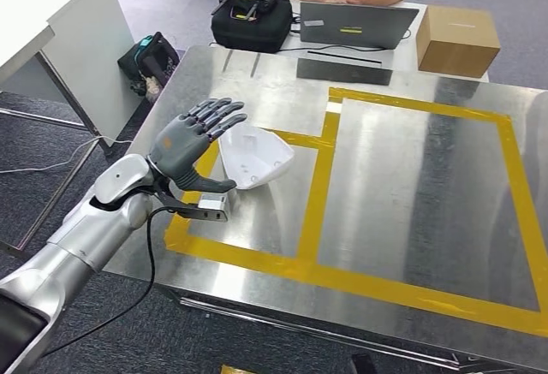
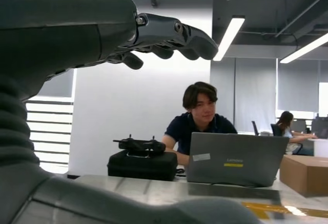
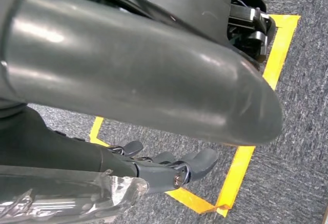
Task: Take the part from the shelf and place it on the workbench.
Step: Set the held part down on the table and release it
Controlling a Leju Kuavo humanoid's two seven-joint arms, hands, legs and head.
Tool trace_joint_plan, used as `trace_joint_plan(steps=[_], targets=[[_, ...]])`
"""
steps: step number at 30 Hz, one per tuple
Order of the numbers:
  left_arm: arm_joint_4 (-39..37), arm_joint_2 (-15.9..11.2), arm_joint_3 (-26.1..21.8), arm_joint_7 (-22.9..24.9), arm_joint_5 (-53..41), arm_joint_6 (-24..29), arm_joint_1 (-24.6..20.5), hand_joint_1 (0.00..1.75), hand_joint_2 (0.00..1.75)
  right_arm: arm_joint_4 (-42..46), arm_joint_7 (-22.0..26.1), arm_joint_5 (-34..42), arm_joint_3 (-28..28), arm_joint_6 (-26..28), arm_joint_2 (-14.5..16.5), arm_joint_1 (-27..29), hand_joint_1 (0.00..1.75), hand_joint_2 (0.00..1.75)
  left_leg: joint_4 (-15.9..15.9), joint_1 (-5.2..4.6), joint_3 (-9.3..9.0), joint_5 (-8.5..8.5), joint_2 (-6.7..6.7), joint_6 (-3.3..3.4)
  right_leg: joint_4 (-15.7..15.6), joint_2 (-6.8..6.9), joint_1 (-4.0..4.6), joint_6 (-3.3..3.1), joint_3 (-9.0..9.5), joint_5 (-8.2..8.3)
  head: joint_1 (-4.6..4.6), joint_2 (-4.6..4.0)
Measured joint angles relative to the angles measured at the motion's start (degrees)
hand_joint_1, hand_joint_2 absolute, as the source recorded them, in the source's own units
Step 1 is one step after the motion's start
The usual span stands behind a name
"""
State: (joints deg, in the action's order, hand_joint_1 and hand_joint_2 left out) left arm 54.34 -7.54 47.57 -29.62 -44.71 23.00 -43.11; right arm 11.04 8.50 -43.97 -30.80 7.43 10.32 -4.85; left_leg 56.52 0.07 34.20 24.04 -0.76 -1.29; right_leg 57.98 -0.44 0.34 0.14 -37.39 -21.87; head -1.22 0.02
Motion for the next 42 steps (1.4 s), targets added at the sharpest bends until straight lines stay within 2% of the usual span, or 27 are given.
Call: trace_joint_plan(steps=[2,6,7,11,15,16,17,18,20,21,22,23,25,26,27,30,31,32,33,35,36,37,38,39,40,41,42], targets=[[0.0,-0.03,-0.01,-0.07,0.23,-0.01,0.01,0.0,0.0,0.0,0.0,0.01,0.0,0.0,0.0,-0.04,0.0,0.0,0.0,-0.01,0.02,-0.02,-0.03,0.08,-0.18,0.04,-0.03,0.34,0.1,0.16,0.02,0.0],[0.0,-0.07,-0.01,-0.11,0.36,-0.03,0.04,0.0,0.0,0.0,0.0,0.0,0.0,0.0,0.0,-0.07,0.0,0.0,0.02,-0.03,0.02,0.0,-0.03,0.19,-0.28,0.05,-0.04,0.41,0.16,0.2,0.0,0.0],[0.0,-0.12,-0.03,-0.15,0.56,-0.12,0.08,0.0,0.0,0.0,0.0,0.0,0.0,-0.01,0.0,-0.09,0.0,0.0,0.05,-0.07,0.02,0.03,-0.03,0.32,-0.38,0.04,-0.08,0.62,0.22,0.25,0.0,0.0],[-0.02,-0.61,-0.32,-0.35,1.81,-0.55,0.27,0.0,0.0,0.0,0.0,0.01,0.0,-0.14,0.02,-0.08,0.0,0.0,0.21,-0.65,0.03,0.29,-0.03,1.34,-0.71,0.02,-0.75,2.12,0.4,0.31,-0.03,0.0],[-0.02,-1.02,-0.63,-0.42,2.14,-0.9,0.33,0.0,0.0,0.01,0.02,0.01,-0.02,-0.17,0.03,-0.09,0.0,0.0,-0.14,-0.77,-0.16,-0.17,0.02,2.21,-0.74,-0.01,-1.04,2.9,0.34,0.34,-0.05,0.0],[-0.02,-1.1,-0.75,-0.44,2.23,-0.96,0.35,0.0,0.0,0.01,0.02,0.01,-0.02,-0.17,0.03,-0.09,0.0,0.0,-0.41,-0.61,-0.31,-0.48,0.07,2.46,-0.06,-0.02,-0.99,3.08,0.01,-0.33,-0.01,0.0],[-0.02,-1.15,-0.89,-0.46,2.34,-1.02,0.38,0.0,0.0,0.01,0.01,0.0,-0.02,-0.17,0.03,-0.08,0.0,0.0,-0.68,-0.42,-0.44,-0.72,0.12,2.64,1.7,-0.03,-0.94,3.21,-0.72,-1.7,0.07,0.0],[-0.03,-1.2,-1.0,-0.49,2.44,-1.1,0.47,0.0,0.0,0.01,0.01,-0.01,-0.02,-0.17,0.02,-0.07,0.0,0.0,-0.82,-0.29,-0.54,-0.85,0.16,2.73,4.69,0.0,-0.95,3.3,-1.91,-3.68,0.13,0.0],[-0.05,-1.34,-1.1,-0.51,2.59,-1.27,0.86,0.0,0.0,0.0,-0.02,-0.01,-0.02,-0.17,0.02,-0.04,0.0,0.0,-0.83,-0.26,-0.48,-0.89,0.17,2.75,12.72,0.04,-1.01,3.52,-4.77,-7.64,0.2,0.0],[-0.08,-1.43,-1.11,-0.51,2.64,-1.34,1.16,0.0,0.0,0.0,-0.04,-0.01,-0.02,-0.16,0.02,-0.03,0.0,0.0,-0.82,-0.23,-0.46,-0.92,0.18,2.72,15.41,0.05,-1.04,3.61,-5.62,-8.52,0.18,0.0],[-0.12,-1.54,-1.15,-0.52,2.69,-1.39,1.45,0.0,0.0,0.01,-0.07,-0.02,-0.02,-0.16,0.02,-0.02,0.0,0.0,-0.81,-0.17,-0.43,-0.95,0.18,2.64,15.97,0.05,-1.07,3.68,-5.47,-8.33,0.19,0.0],[-0.16,-1.64,-1.24,-0.51,2.75,-1.4,1.69,0.0,0.0,0.01,-0.1,-0.03,-0.02,-0.15,0.02,-0.03,0.0,0.0,-0.78,-0.06,-0.42,-0.98,0.17,2.48,14.06,0.07,-1.13,3.76,-4.13,-7.11,0.18,0.0],[-0.24,-1.95,-1.55,-0.51,2.86,-1.39,1.89,0.0,0.0,0.03,-0.13,-0.09,-0.02,-0.15,0.04,-0.1,0.0,0.0,-0.55,0.17,-0.29,-0.98,0.08,1.86,6.23,0.03,-1.26,4.1,0.83,-4.37,0.24,0.0],[-0.27,-2.15,-1.78,-0.51,2.94,-1.37,1.93,0.0,0.0,0.04,-0.16,-0.12,-0.02,-0.15,0.08,-0.15,0.0,0.0,-0.4,0.18,-0.15,-1.0,0.02,1.44,3.11,-0.11,-1.25,3.98,2.77,-3.66,0.28,0.01],[-0.31,-2.34,-2.01,-0.52,3.03,-1.34,1.97,0.0,0.0,0.04,-0.2,-0.15,-0.02,-0.15,0.11,-0.18,0.0,0.0,-0.22,0.16,-0.01,-1.13,-0.04,0.99,1.27,-0.22,-1.21,3.82,3.9,-3.5,0.33,0.01],[-0.49,-2.82,-2.48,-0.52,3.22,-1.26,2.18,0.0,0.0,0.04,-0.39,-0.16,-0.02,-0.15,0.11,-0.19,0.0,0.0,0.0,0.23,0.37,-1.63,-0.09,-0.09,0.99,-0.37,-0.98,2.61,3.57,-3.31,0.37,0.0],[-0.55,-2.93,-2.55,-0.52,3.24,-1.25,2.2,0.0,0.0,0.05,-0.45,-0.16,-0.03,-0.15,0.11,-0.2,0.0,0.0,0.39,0.3,0.63,-1.07,-0.03,-0.37,0.98,-0.35,-0.97,2.1,3.32,-3.07,0.34,0.0],[-0.6,-3.04,-2.63,-0.52,3.24,-1.22,2.21,0.0,0.0,0.05,-0.49,-0.17,-0.03,-0.15,0.11,-0.22,0.0,0.0,1.77,0.34,1.24,0.29,0.04,-0.63,0.89,-0.3,-1.0,1.53,3.01,-2.78,0.34,0.0],[-0.63,-3.12,-2.72,-0.52,3.25,-1.21,2.23,0.0,0.0,0.07,-0.51,-0.18,-0.04,-0.15,0.11,-0.22,0.0,0.0,4.44,0.36,2.35,2.39,0.12,-0.87,0.81,-0.25,-1.02,1.0,2.58,-2.43,0.33,0.0],[-0.73,-3.33,-2.85,-0.52,3.25,-1.18,2.43,0.0,0.0,0.08,-0.53,-0.22,-0.04,-0.15,0.08,-0.18,0.0,0.0,12.21,0.34,5.36,6.98,0.15,-1.16,0.75,-0.18,-0.88,0.36,1.47,-1.64,0.33,0.0],[-0.8,-3.43,-2.87,-0.52,3.25,-1.17,2.64,0.0,0.0,0.09,-0.54,-0.25,-0.04,-0.14,0.07,-0.11,0.0,0.0,15.3,0.31,6.41,8.28,0.15,-1.15,0.65,-0.17,-0.79,0.2,0.94,-1.18,0.33,0.0],[-0.88,-3.54,-2.91,-0.52,3.24,-1.17,2.83,0.0,0.0,0.09,-0.56,-0.27,-0.04,-0.14,0.04,-0.05,0.0,0.0,16.54,0.25,6.52,8.41,0.15,-0.97,0.55,-0.15,-0.66,0.1,0.48,-0.75,0.31,0.0],[-0.95,-3.61,-2.95,-0.52,3.24,-1.16,2.99,0.0,0.0,0.09,-0.58,-0.3,-0.04,-0.13,0.03,0.0,0.0,0.0,15.51,0.12,5.51,7.37,0.15,-0.58,0.42,-0.14,-0.49,0.04,0.12,-0.36,0.32,0.0],[-1.01,-3.65,-3.02,-0.52,3.23,-1.15,3.06,0.0,0.0,0.09,-0.6,-0.32,-0.04,-0.13,0.03,0.01,0.0,0.0,12.45,-0.17,3.51,5.55,0.14,0.09,0.23,-0.13,-0.31,0.0,-0.1,0.0,0.31,0.0],[-1.05,-3.72,-3.14,-0.52,3.23,-1.14,3.04,0.0,0.0,0.08,-0.61,-0.34,-0.04,-0.14,0.07,0.0,0.0,0.0,8.33,-0.69,1.06,3.71,0.11,1.05,0.05,-0.08,-0.22,0.0,-0.25,0.33,0.34,0.0],[-1.07,-3.77,-3.27,-0.52,3.23,-1.1,2.97,0.0,0.0,0.08,-0.61,-0.37,-0.04,-0.12,0.15,-0.01,0.0,0.0,4.13,-1.19,-1.35,2.5,0.22,1.97,-0.13,-0.01,-0.1,0.06,-0.37,0.65,0.37,0.0],[-1.09,-3.87,-3.4,-0.52,3.23,-1.07,2.9,0.0,0.0,0.08,-0.61,-0.38,-0.04,-0.14,0.23,-0.03,0.0,0.0,0.83,-1.66,-3.16,1.98,0.33,2.62,-0.32,0.04,-0.13,0.24,-0.48,1.04,0.37,0.0]])
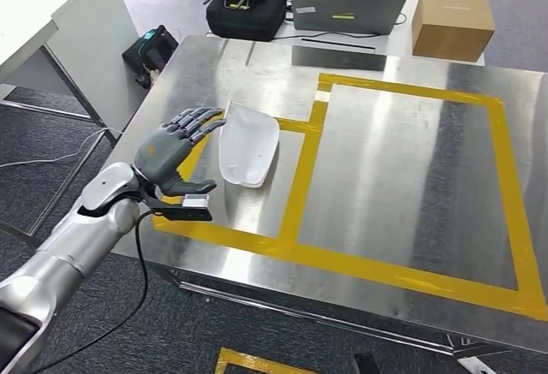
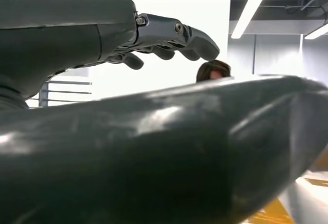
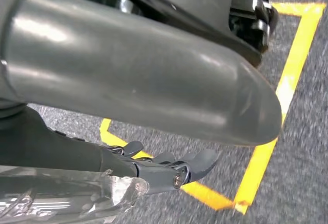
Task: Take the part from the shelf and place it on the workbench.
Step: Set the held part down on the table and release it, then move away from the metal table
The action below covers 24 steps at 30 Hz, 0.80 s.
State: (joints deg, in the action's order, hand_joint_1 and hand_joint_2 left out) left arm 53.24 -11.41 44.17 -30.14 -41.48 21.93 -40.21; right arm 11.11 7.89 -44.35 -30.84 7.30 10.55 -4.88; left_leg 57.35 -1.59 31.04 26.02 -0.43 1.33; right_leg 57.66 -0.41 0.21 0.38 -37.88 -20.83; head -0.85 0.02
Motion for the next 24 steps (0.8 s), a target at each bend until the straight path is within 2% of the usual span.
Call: trace_joint_plan(steps=[1,3,4,5,6,8,9,10,11,12,13,14,15,16,19,20,21,23,24], targets=[[-0.04,-0.11,-0.1,0.0,0.0,0.03,-0.05,0.0,0.0,-0.01,0.0,-0.01,0.0,-0.02,0.08,0.01,0.0,0.0,-1.95,-0.33,-0.99,-0.05,0.12,0.38,-0.2,0.05,-0.11,0.28,-0.12,0.39,0.0,0.0],[-0.16,-0.24,-0.23,0.01,-0.02,0.06,-0.06,0.0,0.0,-0.01,-0.03,-0.03,0.0,-0.08,0.13,0.03,0.0,0.0,-3.63,-0.34,-1.45,-0.58,0.27,0.44,-0.87,0.04,-0.23,0.91,-0.38,1.12,-0.05,0.0],[-0.22,-0.26,-0.31,0.01,-0.03,0.05,-0.04,0.0,0.0,-0.01,-0.07,-0.05,0.0,-0.09,0.12,0.07,0.0,0.0,-4.18,-0.14,-1.38,-1.18,0.32,0.44,-0.98,0.02,-0.19,1.22,-0.66,0.84,-0.03,0.0],[-0.28,-0.26,-0.4,0.02,-0.05,0.06,-0.01,0.0,0.0,-0.01,-0.11,-0.07,0.0,-0.11,0.12,0.11,0.0,0.0,-4.73,0.11,-1.3,-1.77,0.39,0.46,-0.23,0.0,-0.12,1.52,-1.14,-0.22,0.08,0.0],[-0.36,-0.26,-0.49,0.02,-0.06,0.07,0.03,0.0,0.0,-0.01,-0.14,-0.09,0.0,-0.12,0.11,0.14,0.0,0.0,-5.2,0.41,-1.18,-2.2,0.49,0.45,1.8,-0.02,-0.1,1.85,-1.95,-2.14,0.23,0.0],[-0.6,-0.3,-0.6,0.01,-0.08,0.08,0.21,0.0,0.0,-0.01,-0.15,-0.11,0.0,-0.13,0.05,0.16,0.0,0.0,-5.08,0.69,-0.5,-2.72,0.67,0.34,9.22,-0.01,-0.32,2.68,-4.11,-6.89,0.43,0.0],[-0.74,-0.36,-0.64,0.0,-0.08,0.08,0.32,0.0,0.0,-0.01,-0.16,-0.11,0.0,-0.13,-0.01,0.16,0.0,0.0,-4.85,0.84,-0.08,-2.92,0.76,0.2,12.8,0.0,-0.48,3.12,-4.93,-8.42,0.43,0.0],[-0.89,-0.43,-0.68,0.0,-0.08,0.08,0.42,0.0,0.0,-0.01,-0.17,-0.13,0.0,-0.13,-0.07,0.16,0.0,0.0,-4.5,1.05,0.4,-3.09,0.81,0.05,14.83,0.02,-0.65,3.56,-4.97,-8.88,0.42,0.0],[-1.02,-0.5,-0.74,0.0,-0.09,0.08,0.48,0.0,0.0,0.0,-0.18,-0.15,0.0,-0.13,-0.13,0.14,0.0,0.0,-4.09,1.31,0.93,-3.23,0.83,-0.13,14.61,0.05,-0.85,3.98,-3.98,-8.32,0.42,0.0],[-1.12,-0.56,-0.8,0.0,-0.11,0.08,0.5,0.0,0.0,0.0,-0.19,-0.17,0.0,-0.13,-0.19,0.1,0.0,0.0,-3.6,1.62,1.5,-3.35,0.81,-0.35,12.17,0.09,-1.1,4.4,-1.95,-7.09,0.43,0.0],[-1.19,-0.63,-0.89,0.01,-0.17,0.08,0.5,0.0,0.0,0.01,-0.2,-0.2,0.0,-0.13,-0.24,-0.01,0.0,0.0,-3.0,1.89,2.09,-3.41,0.75,-0.66,8.32,0.11,-1.36,4.88,0.63,-6.17,0.44,0.0],[-1.22,-0.79,-1.04,0.01,-0.26,0.11,0.49,0.0,0.0,0.01,-0.19,-0.23,0.0,-0.18,-0.26,-0.16,0.0,0.0,-2.42,2.04,2.75,-3.48,0.68,-1.06,4.72,0.03,-1.44,5.07,3.04,-5.67,0.56,0.0],[-1.26,-0.96,-1.21,0.01,-0.35,0.16,0.49,0.0,0.0,0.01,-0.19,-0.26,0.0,-0.24,-0.28,-0.27,0.0,0.0,-1.89,2.1,3.31,-3.59,0.62,-1.49,2.24,-0.07,-1.46,4.92,4.62,-5.51,0.62,0.0],[-1.29,-1.18,-1.39,0.01,-0.44,0.23,0.49,0.0,0.0,0.01,-0.19,-0.29,0.0,-0.29,-0.3,-0.36,0.0,0.0,-1.43,2.07,3.77,-3.79,0.56,-1.93,1.04,-0.18,-1.39,4.56,5.28,-5.74,0.69,0.0],[-1.37,-1.68,-1.71,0.0,-0.52,0.34,0.55,0.0,0.0,0.01,-0.2,-0.36,0.0,-0.38,-0.34,-0.4,0.0,0.0,-0.93,2.14,4.53,-4.17,0.47,-2.87,1.25,-0.26,-1.2,2.69,4.52,-5.2,0.7,0.0],[-1.39,-1.84,-1.8,0.0,-0.53,0.35,0.57,0.0,0.0,0.01,-0.2,-0.38,0.0,-0.4,-0.34,-0.42,0.0,0.0,-0.07,2.21,4.99,-3.04,0.47,-3.12,1.23,-0.25,-1.21,2.0,4.09,-4.78,0.6,0.0],[-1.4,-2.01,-1.91,0.0,-0.53,0.36,0.58,0.0,0.0,0.02,-0.2,-0.4,0.0,-0.41,-0.34,-0.45,0.0,0.0,1.87,2.25,5.75,-1.03,0.48,-3.34,1.16,-0.22,-1.24,1.33,3.59,-4.3,0.48,0.0],[-1.44,-2.28,-2.04,0.0,-0.53,0.36,0.6,0.0,0.0,0.03,-0.2,-0.43,0.0,-0.42,-0.35,-0.47,0.0,0.0,8.95,2.28,7.96,4.48,0.47,-3.66,1.14,-0.2,-1.14,0.57,2.41,-3.33,0.24,0.0],[-1.46,-2.36,-2.07,0.0,-0.53,0.36,0.65,0.0,0.0,0.03,-0.2,-0.44,0.0,-0.41,-0.35,-0.46,0.0,0.0,12.66,2.28,8.92,6.41,0.47,-3.7,1.15,-0.18,-1.04,0.46,1.76,-2.81,0.19,0.0]])
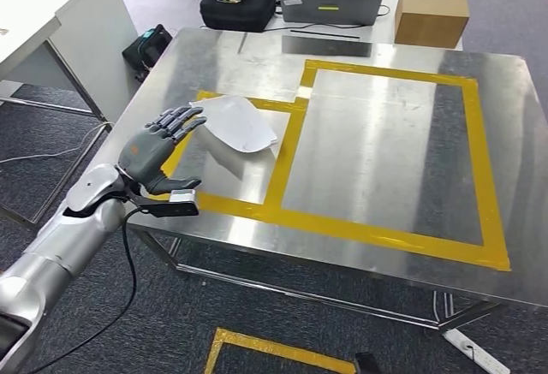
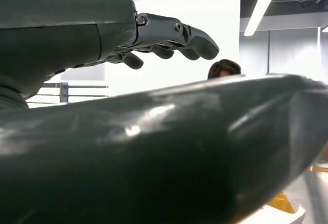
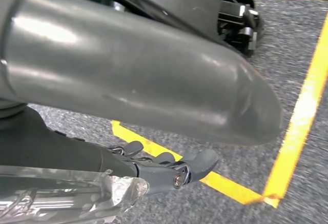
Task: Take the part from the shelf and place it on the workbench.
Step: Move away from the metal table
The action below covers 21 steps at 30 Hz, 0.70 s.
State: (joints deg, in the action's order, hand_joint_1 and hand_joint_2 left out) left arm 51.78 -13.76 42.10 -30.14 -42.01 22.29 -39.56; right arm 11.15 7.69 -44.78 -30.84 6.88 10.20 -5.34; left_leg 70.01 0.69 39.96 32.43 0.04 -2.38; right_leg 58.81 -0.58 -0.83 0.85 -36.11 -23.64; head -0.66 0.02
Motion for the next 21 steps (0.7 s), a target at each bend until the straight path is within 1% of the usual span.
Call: trace_joint_plan(steps=[1,2,3,4,5,6,7,8,9,10,11,12,13,14,15,16,17,18,19,20,21], targets=[[-0.02,-0.05,-0.01,0.0,0.0,0.0,0.07,0.0,0.0,0.0,0.0,0.0,0.0,0.0,-0.01,0.0,0.0,0.0,2.6,0.0,0.39,0.77,0.0,0.05,0.01,0.03,0.11,-0.05,-0.67,0.55,-0.01,0.0],[-0.04,-0.1,-0.01,0.0,0.0,0.0,0.12,0.0,0.0,0.0,0.0,0.0,0.0,0.0,-0.01,-0.01,0.0,0.0,3.46,-0.01,-0.02,0.22,0.0,0.18,0.01,0.05,0.21,-0.08,-1.34,1.12,-0.02,0.0],[-0.04,-0.13,-0.04,0.0,0.0,0.0,0.16,0.0,0.0,0.0,0.0,-0.01,0.0,0.0,-0.01,-0.05,0.0,0.0,2.4,-0.04,-1.38,-1.26,0.0,0.39,0.02,0.06,0.3,-0.08,-2.02,1.71,-0.01,0.0],[-0.04,-0.14,-0.11,0.0,0.0,0.01,0.15,0.0,0.0,0.01,0.0,-0.01,0.0,0.0,-0.01,-0.1,0.0,0.0,-0.36,-0.07,-3.65,-2.91,-0.01,0.64,0.02,0.05,0.35,-0.01,-2.63,2.29,-0.02,0.0],[-0.04,-0.14,-0.19,0.0,0.0,0.02,0.08,0.0,0.0,0.03,0.0,-0.02,0.0,0.0,-0.01,-0.15,0.0,0.0,-4.26,-0.15,-6.57,-3.84,-0.02,0.89,0.02,0.02,0.43,0.16,-3.18,2.85,-0.02,0.0],[-0.03,-0.14,-0.28,0.0,-0.01,0.07,-0.03,0.0,0.0,0.06,0.0,-0.03,0.0,0.0,-0.01,-0.21,0.0,0.0,-8.44,-0.27,-9.34,-3.94,-0.06,1.09,0.0,0.0,0.48,0.39,-3.62,3.45,0.02,0.0],[-0.03,-0.14,-0.36,0.0,-0.02,0.14,-0.11,0.0,0.0,0.09,0.01,-0.04,0.0,0.0,-0.01,-0.25,0.0,0.0,-11.6,-0.45,-11.22,-3.68,-0.08,1.22,-0.19,-0.02,0.47,0.68,-3.92,4.14,0.04,0.0],[-0.03,-0.19,-0.4,0.0,-0.06,0.22,-0.16,0.0,0.0,0.1,0.01,-0.05,0.0,0.0,-0.01,-0.25,0.0,0.0,-13.58,-0.67,-12.1,-3.38,-0.11,1.36,-0.55,-0.02,0.4,1.01,-4.14,4.89,0.04,0.0],[-0.03,-0.27,-0.44,0.0,-0.11,0.3,-0.09,0.0,0.0,0.1,0.01,-0.06,0.0,0.0,-0.01,-0.2,0.0,0.0,-14.41,-0.87,-11.96,-3.65,-0.11,1.59,-1.02,-0.02,0.28,1.37,-4.29,5.75,0.06,0.0],[-0.04,-0.39,-0.45,0.01,-0.2,0.36,0.04,0.0,0.0,0.09,0.02,-0.06,0.0,0.0,-0.01,-0.06,0.0,0.0,-14.5,-0.93,-11.38,-4.38,-0.03,1.93,-1.45,-0.01,0.11,1.71,-4.48,6.21,0.01,0.0],[-0.06,-0.52,-0.47,0.03,-0.31,0.43,0.21,0.0,0.0,0.09,0.01,-0.05,0.0,0.0,-0.01,0.12,0.0,0.0,-14.64,-0.93,-10.81,-5.13,0.03,2.38,-1.28,0.03,0.02,2.01,-4.91,5.54,0.01,0.0],[-0.08,-0.66,-0.55,0.08,-0.44,0.53,0.38,0.0,0.0,0.09,-0.01,-0.04,0.0,-0.01,-0.01,0.34,0.0,0.0,-14.77,-0.86,-10.17,-5.94,0.09,2.82,-0.04,0.06,0.01,2.21,-5.52,3.64,0.09,0.0],[-0.1,-0.83,-0.67,0.15,-0.56,0.68,0.54,0.0,0.0,0.09,-0.03,-0.03,0.0,-0.01,-0.01,0.51,0.0,0.0,-14.81,-0.79,-9.42,-6.71,0.14,3.16,2.57,0.11,0.01,2.32,-6.33,0.61,0.19,0.0],[-0.13,-1.05,-0.87,0.24,-0.67,0.87,0.74,0.0,0.0,0.09,-0.04,-0.02,0.0,-0.02,-0.01,0.56,0.0,0.0,-14.79,-0.83,-8.58,-7.48,0.13,3.39,6.38,0.15,0.08,2.39,-7.25,-2.75,0.31,0.0],[-0.18,-1.33,-1.12,0.37,-0.75,1.09,0.98,0.0,0.0,0.09,-0.05,-0.01,0.0,-0.02,-0.01,0.54,0.0,0.0,-14.75,-0.9,-7.66,-8.25,0.14,3.49,10.61,0.15,0.14,2.43,-7.93,-5.31,0.4,0.0],[-0.25,-1.65,-1.38,0.52,-0.8,1.3,1.27,0.0,0.0,0.09,-0.04,0.02,0.0,-0.02,-0.01,0.47,0.0,0.0,-14.72,-0.98,-6.71,-9.02,0.17,3.52,14.15,0.15,0.2,2.44,-8.19,-6.49,0.43,0.0],[-0.37,-2.03,-1.68,0.74,-0.84,1.54,1.59,0.0,0.0,0.09,-0.03,0.06,0.0,-0.02,-0.02,0.43,0.0,0.0,-14.69,-1.07,-5.75,-9.78,0.19,3.51,16.14,0.15,0.27,2.37,-7.68,-6.2,0.41,0.0],[-0.52,-2.41,-1.98,1.0,-0.85,1.8,1.93,0.0,0.0,0.09,-0.01,0.11,-0.01,-0.02,-0.05,0.45,0.0,0.0,-14.66,-1.13,-4.82,-10.51,0.2,3.46,16.15,0.14,0.36,2.24,-6.22,-4.9,0.43,0.0],[-0.69,-2.84,-2.33,1.3,-0.84,2.09,2.28,0.0,0.0,0.09,0.01,0.17,-0.01,-0.01,-0.1,0.45,0.0,0.0,-14.64,-1.16,-3.96,-11.22,0.18,3.36,14.08,0.14,0.48,2.02,-3.68,-3.42,0.43,0.0],[-0.9,-3.36,-2.77,1.65,-0.81,2.42,2.66,0.0,0.0,0.13,0.05,0.25,-0.02,-0.01,-0.17,0.39,0.0,0.0,-14.58,-1.17,-3.24,-11.91,0.17,3.2,10.28,0.13,0.63,1.73,-0.37,-3.05,0.44,0.0],[-1.11,-3.95,-3.28,2.04,-0.77,2.78,3.04,0.0,0.0,0.18,0.13,0.32,-0.02,0.0,-0.25,0.29,0.0,0.0,-14.5,-1.22,-2.66,-12.52,0.18,2.96,5.47,0.12,0.77,1.47,3.27,-3.65,0.41,0.0]])
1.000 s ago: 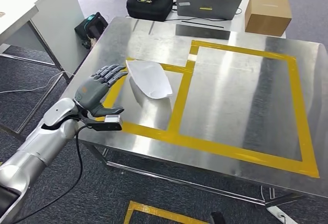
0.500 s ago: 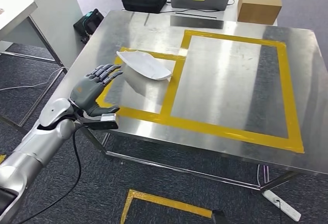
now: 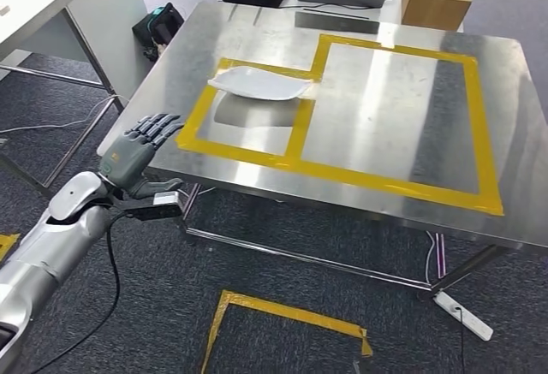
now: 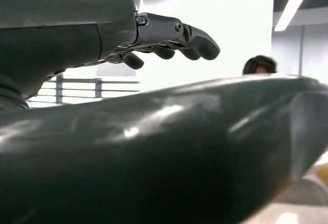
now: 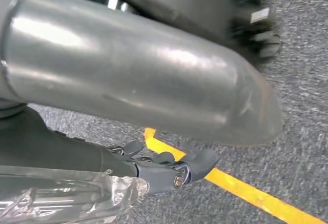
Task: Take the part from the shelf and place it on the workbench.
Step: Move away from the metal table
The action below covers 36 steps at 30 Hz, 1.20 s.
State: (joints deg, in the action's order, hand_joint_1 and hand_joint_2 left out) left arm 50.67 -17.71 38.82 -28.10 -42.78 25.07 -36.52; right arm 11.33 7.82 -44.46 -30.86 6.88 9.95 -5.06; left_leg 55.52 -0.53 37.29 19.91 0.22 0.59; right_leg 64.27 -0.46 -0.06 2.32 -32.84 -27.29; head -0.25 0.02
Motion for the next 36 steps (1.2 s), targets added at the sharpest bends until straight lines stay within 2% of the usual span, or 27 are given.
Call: trace_joint_plan(steps=[1,2,4,5,6,7,9,10,11,12,13,14,15,17,18,20,22,24,25,26,27,28,30,31,33,35,36], targets=[[-0.26,-0.67,-0.61,0.41,0.05,0.42,0.4,0.0,0.0,0.05,0.05,0.09,0.0,0.01,-0.04,-0.12,0.0,0.0,0.01,-0.03,0.34,-0.61,0.06,-0.29,-3.83,-0.04,0.18,-0.21,2.68,-0.91,-0.08,0.0],[-0.64,-1.44,-1.29,0.88,0.1,0.88,0.77,0.0,0.0,0.1,0.1,0.21,-0.01,0.02,-0.07,-0.15,0.0,0.0,0.01,0.01,0.53,-1.18,0.14,-0.61,-6.4,-0.09,0.33,-0.39,4.14,-1.88,-0.1,0.0],[-1.54,-2.92,-2.63,1.84,0.18,1.72,1.68,0.0,0.0,0.11,0.13,0.39,-0.06,0.08,-0.1,0.09,0.0,0.0,-0.12,0.16,0.72,-2.16,0.25,-1.29,-7.22,-0.13,0.51,-0.91,3.97,-1.48,-0.14,0.01],[-2.11,-3.76,-3.28,2.43,0.24,2.05,2.29,0.0,0.0,0.11,0.14,0.48,-0.15,0.12,-0.13,0.26,0.0,0.0,0.15,0.29,0.98,-1.71,0.19,-1.68,-7.25,-0.05,0.45,-1.34,3.61,-0.93,-0.11,0.02],[-2.66,-4.68,-3.95,3.15,0.29,2.24,3.02,0.0,0.0,0.1,0.16,0.57,-0.27,0.17,-0.16,0.36,0.0,0.0,1.21,0.37,1.45,-0.08,0.1,-2.1,-7.3,0.02,0.36,-1.81,3.17,-0.25,-0.22,0.02],[-3.29,-5.64,-4.7,4.19,0.33,2.31,3.81,0.0,0.0,0.1,0.19,0.7,-0.41,0.24,-0.18,0.43,0.0,0.0,3.44,0.49,2.19,2.67,0.02,-2.51,-7.39,0.05,0.23,-2.22,2.49,0.57,-0.32,0.01],[-4.52,-7.52,-6.59,7.02,0.07,2.0,5.3,0.0,0.0,0.1,0.29,0.97,-0.69,0.38,-0.2,0.54,0.0,0.0,10.69,0.73,4.05,8.97,-0.06,-3.22,-7.34,-0.06,0.22,-2.61,0.62,2.21,-0.51,0.01],[-5.12,-8.18,-7.67,8.56,-0.3,1.73,5.99,0.0,0.0,0.1,0.34,1.09,-0.83,0.47,-0.2,0.7,0.0,0.0,14.35,0.86,4.68,10.62,-0.06,-3.46,-7.31,-0.12,0.22,-2.61,-0.46,3.04,-0.51,0.01],[-5.68,-8.78,-8.7,9.92,-0.84,1.41,6.64,0.0,0.0,0.1,0.38,1.17,-0.99,0.53,-0.2,0.88,0.0,0.0,16.8,0.99,4.71,10.72,-0.06,-3.66,-7.28,-0.1,0.21,-2.54,-1.54,3.83,-0.52,0.01],[-6.21,-9.23,-9.59,11.15,-1.55,1.01,7.23,0.0,0.0,0.1,0.4,1.21,-1.15,0.58,-0.2,1.02,0.0,0.0,17.64,1.17,3.98,9.58,-0.06,-3.83,-7.26,-0.04,0.19,-2.42,-2.63,4.61,-0.52,0.02],[-6.75,-9.62,-10.41,12.46,-2.42,0.53,7.81,0.0,0.0,0.1,0.42,1.25,-1.28,0.62,-0.2,1.07,0.0,0.0,16.56,1.41,2.24,7.93,-0.05,-4.0,-7.23,0.02,0.17,-2.25,-3.67,5.39,-0.51,0.02],[-7.31,-9.96,-11.21,13.96,-3.37,-0.01,8.38,0.0,0.0,0.1,0.43,1.25,-1.38,0.64,-0.2,1.03,0.0,0.0,13.75,1.68,-0.51,6.83,-0.05,-4.17,-7.19,0.07,0.15,-2.0,-4.55,6.11,-0.51,0.02],[-7.96,-10.2,-12.04,15.72,-4.33,-0.52,8.96,0.0,0.0,0.13,0.45,1.26,-1.46,0.67,-0.21,0.96,0.0,0.0,9.48,1.9,-4.16,6.81,-0.06,-4.27,-7.1,0.07,0.19,-1.71,-5.3,6.7,-0.55,0.02],[-9.47,-10.39,-13.98,19.12,-5.78,-1.12,10.36,0.0,0.0,0.18,0.57,1.28,-1.63,0.71,-0.22,0.85,0.0,0.0,1.77,1.88,-9.6,8.77,-0.1,-3.56,-6.99,0.01,0.19,-1.08,-6.17,7.92,-0.49,0.02],[-10.52,-10.31,-15.08,20.58,-6.1,-1.19,11.35,0.0,0.0,0.2,0.67,1.33,-1.74,0.73,-0.23,0.88,0.0,0.0,-0.32,1.61,-10.76,9.42,-0.11,-2.96,-7.12,-0.03,0.07,-0.73,-6.4,8.52,-0.58,0.02],[-13.14,-9.65,-17.73,22.47,-5.32,-0.92,14.27,0.0,0.0,0.19,0.92,1.62,-2.09,0.74,-0.23,1.18,0.0,0.0,-0.94,1.17,-10.5,8.96,0.14,-1.66,-7.26,-0.04,-0.46,-0.02,-6.82,8.99,-0.65,0.02],[-16.31,-8.09,-21.39,23.19,-2.69,-0.46,17.87,0.0,0.0,0.15,1.18,2.16,-2.62,0.75,-0.21,1.73,0.0,0.0,-0.99,1.01,-10.08,8.15,0.43,-0.62,-3.88,0.09,-0.69,0.44,-8.27,6.02,-0.46,0.02],[-19.74,-5.75,-25.63,23.19,0.62,-0.02,21.51,0.0,0.0,0.11,1.49,2.82,-3.22,0.68,-0.2,2.08,0.0,0.0,-0.97,0.83,-9.2,7.38,0.54,-0.04,4.05,0.18,-0.56,0.56,-10.9,0.87,-0.18,0.02],[-21.57,-4.39,-27.81,22.84,2.48,0.17,23.41,0.0,0.0,0.11,1.65,3.16,-3.56,0.62,-0.2,2.16,0.0,0.0,-0.93,0.69,-8.68,7.01,0.56,0.09,7.72,0.17,-0.48,0.55,-11.86,-1.05,-0.15,0.02],[-23.3,-2.89,-29.9,22.28,4.48,0.23,25.28,0.0,0.0,0.1,1.81,3.51,-3.93,0.58,-0.2,2.25,0.0,0.0,-0.9,0.54,-8.21,6.68,0.59,0.17,9.74,0.17,-0.36,0.46,-11.85,-2.09,-0.14,0.02],[-25.03,-1.38,-32.2,21.61,6.99,0.0,27.05,0.0,0.0,0.1,1.94,3.78,-4.32,0.68,-0.2,2.39,0.0,0.0,-0.86,0.41,-7.85,6.42,0.6,0.2,9.39,0.16,-0.19,0.25,-10.54,-2.13,-0.14,0.02],[-26.66,0.18,-34.63,21.03,9.73,-0.56,28.61,0.0,0.0,0.11,2.02,3.92,-4.68,0.97,-0.21,2.55,0.0,0.0,-0.84,0.32,-7.64,6.24,0.58,0.2,6.66,0.15,0.02,-0.04,-7.95,-1.3,-0.14,0.02],[-29.58,3.29,-39.76,20.72,14.71,-2.02,31.22,0.0,0.0,0.12,2.16,3.58,-5.15,2.16,-0.22,2.72,0.0,0.0,-0.76,0.13,-7.47,6.02,0.48,0.08,-1.91,-0.08,0.51,-0.87,-1.37,0.46,-0.14,0.02],[-30.84,4.88,-42.17,21.06,16.26,-2.63,32.36,0.0,0.0,0.13,2.25,3.21,-5.26,2.85,-0.22,2.71,0.0,0.0,-0.67,0.05,-7.35,5.9,0.43,-0.08,-5.17,-0.17,0.67,-1.15,0.92,0.85,-0.17,0.02],[-33.0,7.86,-46.07,22.09,17.63,-3.3,34.17,0.0,0.0,0.13,2.38,2.59,-5.43,3.89,-0.22,2.76,0.0,0.0,-0.51,0.03,-7.03,5.59,0.34,-0.56,-7.64,-0.19,0.89,-1.51,2.43,0.7,-0.22,0.02],[-34.53,9.88,-48.62,22.97,17.92,-3.4,35.35,0.0,0.0,0.13,2.44,2.33,-5.59,4.3,-0.19,2.95,0.0,0.0,-0.3,0.21,-6.8,5.51,0.16,-1.1,-7.94,-0.01,0.85,-1.9,2.33,1.24,-0.2,0.02],[-35.05,10.52,-49.58,23.31,17.97,-3.34,35.71,0.0,0.0,0.13,2.45,2.28,-5.64,4.4,-0.15,2.99,0.0,0.0,0.44,0.27,-6.42,6.18,0.07,-1.41,-8.22,0.1,0.73,-2.17,2.29,1.55,-0.33,0.02]])
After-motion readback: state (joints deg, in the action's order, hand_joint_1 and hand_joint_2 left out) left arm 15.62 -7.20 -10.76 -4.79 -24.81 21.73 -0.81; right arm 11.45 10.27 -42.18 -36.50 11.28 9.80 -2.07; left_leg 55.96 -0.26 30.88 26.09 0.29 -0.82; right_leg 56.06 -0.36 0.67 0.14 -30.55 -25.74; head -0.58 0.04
